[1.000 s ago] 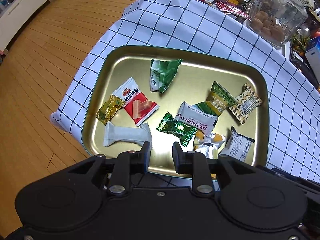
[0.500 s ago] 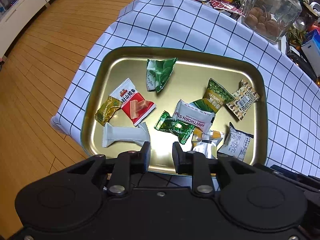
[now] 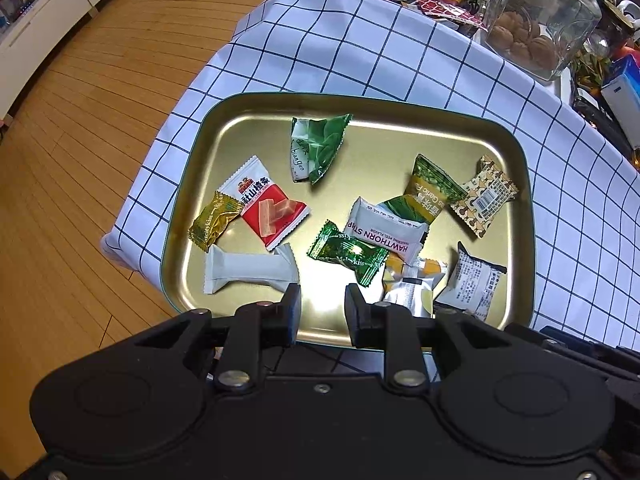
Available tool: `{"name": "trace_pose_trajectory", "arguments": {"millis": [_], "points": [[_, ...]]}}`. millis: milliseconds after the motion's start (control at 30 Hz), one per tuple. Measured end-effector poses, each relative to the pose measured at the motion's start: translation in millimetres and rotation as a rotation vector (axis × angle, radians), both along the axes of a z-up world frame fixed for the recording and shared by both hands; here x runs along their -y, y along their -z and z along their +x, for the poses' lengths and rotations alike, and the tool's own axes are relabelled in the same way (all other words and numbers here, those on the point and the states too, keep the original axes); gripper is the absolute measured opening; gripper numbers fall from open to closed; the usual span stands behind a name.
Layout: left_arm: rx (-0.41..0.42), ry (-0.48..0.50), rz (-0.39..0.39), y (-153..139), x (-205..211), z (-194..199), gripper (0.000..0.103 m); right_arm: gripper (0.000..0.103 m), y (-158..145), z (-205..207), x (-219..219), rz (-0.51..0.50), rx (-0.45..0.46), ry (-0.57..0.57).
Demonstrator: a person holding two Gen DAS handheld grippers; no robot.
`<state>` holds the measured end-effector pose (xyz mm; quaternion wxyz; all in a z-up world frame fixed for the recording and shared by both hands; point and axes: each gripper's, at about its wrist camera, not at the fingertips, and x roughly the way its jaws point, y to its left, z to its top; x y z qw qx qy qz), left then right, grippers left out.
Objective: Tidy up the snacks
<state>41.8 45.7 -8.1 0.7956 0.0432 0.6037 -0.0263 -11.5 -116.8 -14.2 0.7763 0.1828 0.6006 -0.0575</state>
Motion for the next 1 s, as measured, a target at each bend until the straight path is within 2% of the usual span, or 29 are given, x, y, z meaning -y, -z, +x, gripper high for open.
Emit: {"name": "trace_pose_trajectory", "arguments": {"millis": [1000], "points": [[-0.019,0.012,-0.001,1.7,0.9,0.1,0.034,0.035,2.4,0.3,-3.6,-0.013,-0.007,-0.022]]}}
